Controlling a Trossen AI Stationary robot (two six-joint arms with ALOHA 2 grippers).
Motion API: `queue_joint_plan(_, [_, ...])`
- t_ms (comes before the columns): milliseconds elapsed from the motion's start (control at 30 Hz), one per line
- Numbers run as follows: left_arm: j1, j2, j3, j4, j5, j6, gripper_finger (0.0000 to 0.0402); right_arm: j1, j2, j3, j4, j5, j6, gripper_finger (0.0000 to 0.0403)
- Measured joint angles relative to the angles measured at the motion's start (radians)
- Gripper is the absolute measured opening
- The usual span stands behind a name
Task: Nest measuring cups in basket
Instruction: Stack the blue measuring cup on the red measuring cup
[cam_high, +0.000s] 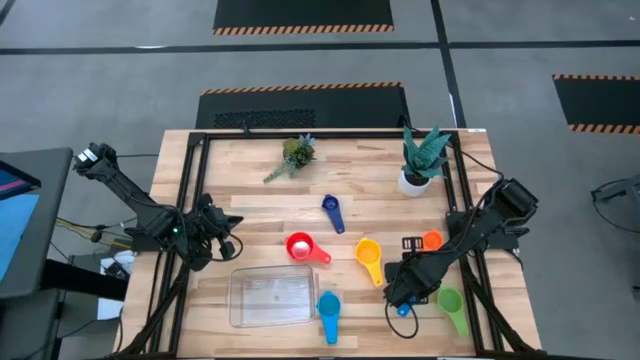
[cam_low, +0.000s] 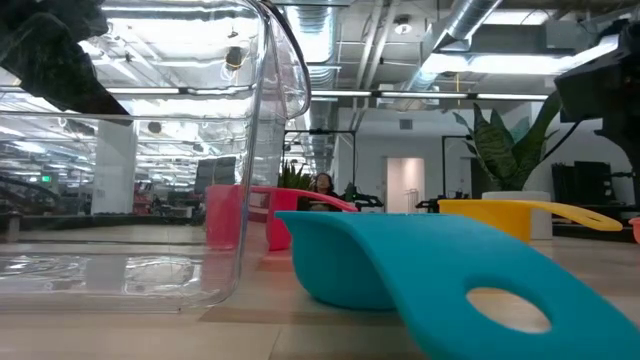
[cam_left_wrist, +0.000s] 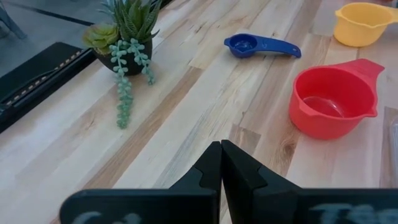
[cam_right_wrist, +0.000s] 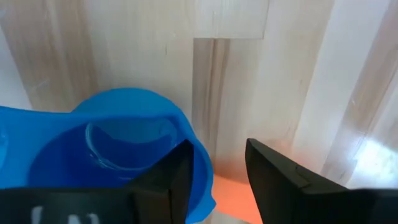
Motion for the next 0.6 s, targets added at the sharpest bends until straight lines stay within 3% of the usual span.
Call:
queue_joint_plan(233, [0.000,0.000,0.000,0.000,0.000,0.002,0.0000,-0.001,0.000,0.000,0.011,0.000,-0.009,0.0134])
queue_joint_plan(500, [0.000,0.000,0.000,0.000,0.000,0.003,0.0000,-0.032,-0.002,0.014,-0.011,0.031,-0.170,0.0019])
queue_joint_plan(600, [0.000,0.000,0.000,0.000,0.000,0.003,0.0000,-0.064,-0.001,0.068,-0.091,0.059,-0.266,0.0018])
